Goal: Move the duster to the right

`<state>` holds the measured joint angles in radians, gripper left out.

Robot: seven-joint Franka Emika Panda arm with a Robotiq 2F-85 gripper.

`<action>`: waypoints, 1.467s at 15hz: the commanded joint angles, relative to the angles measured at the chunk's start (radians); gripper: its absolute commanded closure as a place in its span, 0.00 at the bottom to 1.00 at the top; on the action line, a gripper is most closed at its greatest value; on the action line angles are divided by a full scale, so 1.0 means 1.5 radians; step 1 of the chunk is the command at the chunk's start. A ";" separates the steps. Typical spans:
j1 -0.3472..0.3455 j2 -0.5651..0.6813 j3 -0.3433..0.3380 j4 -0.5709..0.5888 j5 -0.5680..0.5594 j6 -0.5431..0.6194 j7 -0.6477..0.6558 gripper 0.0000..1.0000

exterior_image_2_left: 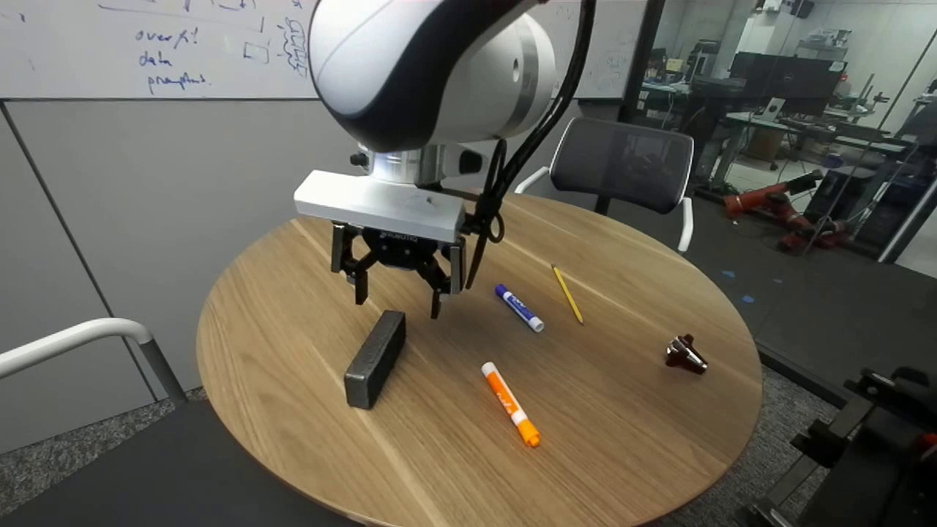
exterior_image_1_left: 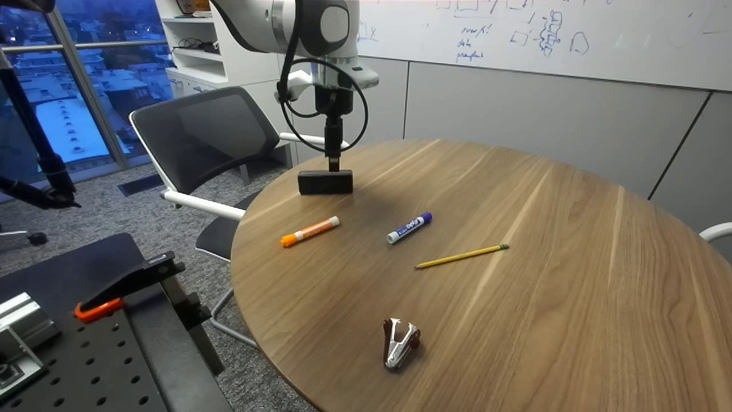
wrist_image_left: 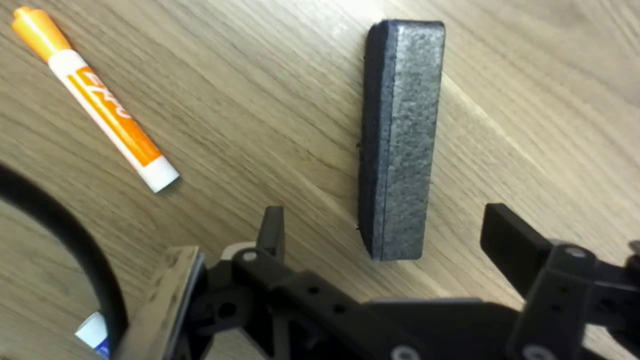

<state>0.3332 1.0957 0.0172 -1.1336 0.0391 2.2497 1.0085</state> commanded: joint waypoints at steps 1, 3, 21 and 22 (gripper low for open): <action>0.025 0.107 -0.022 0.156 -0.015 -0.042 0.048 0.00; 0.031 0.144 -0.026 0.205 -0.020 -0.064 0.065 0.00; -0.005 0.098 -0.031 0.293 -0.019 -0.193 0.072 0.93; -0.019 0.084 -0.035 0.292 -0.019 -0.194 0.071 0.93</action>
<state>0.3510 1.3015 -0.0309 -0.6783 0.0016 2.0086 1.1357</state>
